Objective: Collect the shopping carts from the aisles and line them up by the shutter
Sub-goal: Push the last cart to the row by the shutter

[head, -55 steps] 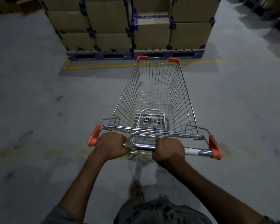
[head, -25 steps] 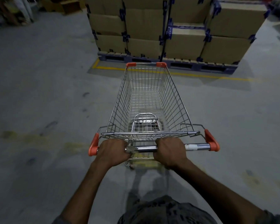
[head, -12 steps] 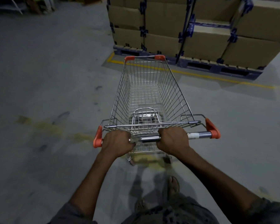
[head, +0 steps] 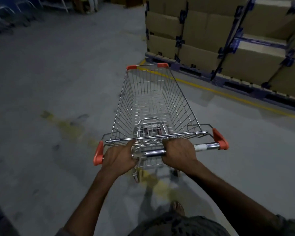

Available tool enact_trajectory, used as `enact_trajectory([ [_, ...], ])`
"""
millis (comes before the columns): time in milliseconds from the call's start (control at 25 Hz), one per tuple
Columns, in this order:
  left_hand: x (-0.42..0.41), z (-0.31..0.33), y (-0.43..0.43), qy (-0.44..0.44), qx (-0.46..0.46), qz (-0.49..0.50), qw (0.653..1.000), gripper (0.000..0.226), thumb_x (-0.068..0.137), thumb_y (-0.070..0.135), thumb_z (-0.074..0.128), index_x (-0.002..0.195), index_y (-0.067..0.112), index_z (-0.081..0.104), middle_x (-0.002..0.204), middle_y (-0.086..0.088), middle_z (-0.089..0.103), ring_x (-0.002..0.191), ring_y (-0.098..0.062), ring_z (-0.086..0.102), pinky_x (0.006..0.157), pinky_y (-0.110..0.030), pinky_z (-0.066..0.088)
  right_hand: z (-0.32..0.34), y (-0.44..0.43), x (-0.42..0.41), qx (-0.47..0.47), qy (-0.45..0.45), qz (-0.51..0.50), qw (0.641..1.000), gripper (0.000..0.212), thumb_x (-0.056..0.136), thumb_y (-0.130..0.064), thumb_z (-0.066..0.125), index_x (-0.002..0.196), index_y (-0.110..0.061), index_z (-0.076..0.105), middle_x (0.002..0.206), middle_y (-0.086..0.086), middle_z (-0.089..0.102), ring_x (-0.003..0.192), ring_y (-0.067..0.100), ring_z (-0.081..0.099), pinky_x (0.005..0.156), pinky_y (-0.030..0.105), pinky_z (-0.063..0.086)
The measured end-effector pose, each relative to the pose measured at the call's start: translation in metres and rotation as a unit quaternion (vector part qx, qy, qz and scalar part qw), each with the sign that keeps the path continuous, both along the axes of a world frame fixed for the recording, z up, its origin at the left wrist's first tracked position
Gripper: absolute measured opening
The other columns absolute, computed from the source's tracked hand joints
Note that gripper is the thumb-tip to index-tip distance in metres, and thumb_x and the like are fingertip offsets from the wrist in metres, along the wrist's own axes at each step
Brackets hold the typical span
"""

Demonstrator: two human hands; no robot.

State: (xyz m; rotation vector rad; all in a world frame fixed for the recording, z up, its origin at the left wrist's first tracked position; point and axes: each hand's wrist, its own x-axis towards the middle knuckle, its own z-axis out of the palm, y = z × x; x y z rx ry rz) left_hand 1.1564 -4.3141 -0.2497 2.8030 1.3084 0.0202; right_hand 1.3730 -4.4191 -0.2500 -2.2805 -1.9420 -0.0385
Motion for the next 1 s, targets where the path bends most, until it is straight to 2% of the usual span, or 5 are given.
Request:
enact_trajectory([
  [160,0.016,-0.009,0.020,-0.037,0.018,0.050,0.998,0.083,0.076,0.068,0.051,0.151,0.036,0.036,0.087,0.000,0.077,0.082,-0.027,0.074,0.071,-0.034,0.053,-0.004,0.039,0.031,0.001,-0.019,0.056,0.998,0.027,0.061,-0.038,0.064,0.081,-0.019,0.064,0.091,0.001,0.060,0.086,0.024,0.058,0.056,0.031,0.040],
  [320,0.032,-0.009,0.043,-0.069,0.018,0.091,0.993,0.083,0.077,0.070,0.056,0.151,0.034,0.041,0.112,0.008,0.070,0.092,-0.024,0.073,0.073,-0.035,0.054,0.002,0.082,0.051,-0.032,-0.018,0.084,0.996,0.038,0.066,-0.042,0.059,0.092,-0.018,0.072,0.116,0.000,0.061,0.109,0.024,0.052,0.077,0.038,0.052],
  [480,0.043,-0.005,0.082,-0.067,0.033,0.103,0.992,0.070,0.073,0.059,0.072,0.135,0.030,0.060,0.130,0.004,0.055,0.113,-0.024,0.060,0.082,-0.039,0.053,0.003,0.133,0.063,-0.059,-0.011,0.099,0.993,0.038,0.070,-0.041,0.061,0.098,-0.019,0.077,0.129,0.000,0.064,0.120,0.023,0.055,0.081,0.035,0.052],
  [640,0.047,-0.006,0.129,-0.074,0.017,0.125,0.989,0.072,0.073,0.056,0.076,0.139,0.030,0.060,0.144,0.000,0.057,0.129,-0.025,0.055,0.092,-0.043,0.055,0.005,0.189,0.068,-0.064,-0.004,0.107,0.992,0.035,0.072,-0.039,0.065,0.098,-0.020,0.078,0.138,0.000,0.062,0.128,0.022,0.055,0.084,0.035,0.052],
  [1000,0.049,-0.013,0.238,-0.075,0.032,0.133,0.988,0.071,0.074,0.057,0.074,0.136,0.025,0.062,0.138,0.000,0.063,0.125,-0.023,0.059,0.088,-0.039,0.055,0.013,0.308,0.074,-0.099,-0.005,0.128,0.987,0.041,0.071,-0.045,0.058,0.100,-0.025,0.078,0.148,-0.007,0.055,0.134,0.018,0.051,0.090,0.036,0.054],
])
